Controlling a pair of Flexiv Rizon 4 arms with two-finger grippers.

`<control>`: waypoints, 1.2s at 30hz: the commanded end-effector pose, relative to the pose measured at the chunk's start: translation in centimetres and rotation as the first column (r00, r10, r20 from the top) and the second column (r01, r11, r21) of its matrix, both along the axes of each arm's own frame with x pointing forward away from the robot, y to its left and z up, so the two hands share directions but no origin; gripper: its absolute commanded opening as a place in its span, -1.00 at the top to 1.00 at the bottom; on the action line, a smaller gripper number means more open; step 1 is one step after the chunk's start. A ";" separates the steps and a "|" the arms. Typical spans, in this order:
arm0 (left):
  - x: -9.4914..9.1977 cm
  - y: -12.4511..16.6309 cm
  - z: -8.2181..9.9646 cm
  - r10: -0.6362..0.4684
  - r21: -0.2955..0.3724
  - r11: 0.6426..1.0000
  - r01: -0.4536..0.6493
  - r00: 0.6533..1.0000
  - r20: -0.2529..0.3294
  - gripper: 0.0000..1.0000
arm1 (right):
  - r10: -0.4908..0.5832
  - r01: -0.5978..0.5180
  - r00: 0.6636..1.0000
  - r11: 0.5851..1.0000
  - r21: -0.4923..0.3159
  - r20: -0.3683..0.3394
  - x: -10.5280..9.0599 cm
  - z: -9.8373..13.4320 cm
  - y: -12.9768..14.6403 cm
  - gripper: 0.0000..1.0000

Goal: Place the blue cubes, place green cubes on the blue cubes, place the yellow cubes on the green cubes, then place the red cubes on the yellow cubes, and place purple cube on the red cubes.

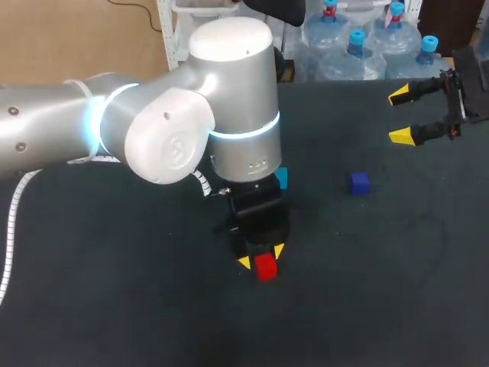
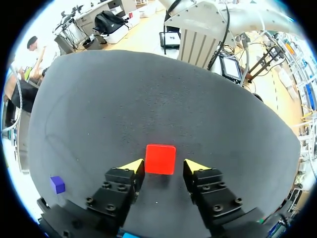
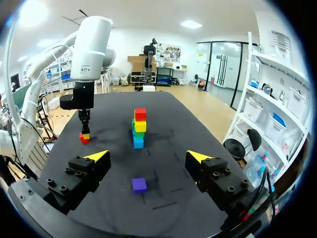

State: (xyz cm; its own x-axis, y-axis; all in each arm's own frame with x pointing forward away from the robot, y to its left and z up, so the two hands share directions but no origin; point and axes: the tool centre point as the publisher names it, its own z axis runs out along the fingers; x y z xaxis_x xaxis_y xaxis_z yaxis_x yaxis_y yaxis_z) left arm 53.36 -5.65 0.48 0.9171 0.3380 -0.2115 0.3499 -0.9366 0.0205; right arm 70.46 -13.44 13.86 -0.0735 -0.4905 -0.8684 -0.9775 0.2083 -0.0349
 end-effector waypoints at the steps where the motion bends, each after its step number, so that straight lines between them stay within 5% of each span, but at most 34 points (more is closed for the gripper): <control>1: 0.2 -0.1 -0.1 -0.001 -0.003 1.000 0.001 1.000 -0.003 0.08 | 0.001 -0.001 1.000 1.000 0.001 0.001 0.0 0.0 0.0 -1.00; 6: 0.0 -0.3 -0.1 -0.009 -0.006 1.000 0.009 1.000 0.000 0.44 | 0.001 -0.001 1.000 1.000 0.001 0.001 0.0 0.0 0.0 -1.00; 9: 0.0 -0.4 -0.1 -0.004 -0.013 1.000 0.004 1.000 0.001 1.00 | 0.001 -0.001 1.000 1.000 0.001 0.001 0.0 0.0 0.0 -1.00; 17: 0.5 -0.2 0.8 0.052 -0.027 0.998 -0.052 0.999 0.013 1.00 | 0.001 -0.001 1.000 1.000 0.001 0.001 0.0 0.0 0.0 -1.00; 24: 1.9 1.1 3.7 0.234 -0.020 0.972 -0.234 0.971 0.041 1.00 | 0.001 -0.001 1.000 1.000 0.001 0.001 0.0 0.0 0.0 -1.00; 29: 3.0 2.0 6.7 0.360 -0.021 0.933 -0.359 0.931 0.060 1.00 | 0.001 -0.001 1.000 1.000 0.001 0.001 0.0 0.0 0.0 -1.00; 36: 4.3 4.2 10.9 0.561 -0.040 0.828 -0.560 0.827 0.045 1.00 | 0.001 -0.001 1.000 1.000 0.001 0.001 0.0 0.0 0.0 -1.00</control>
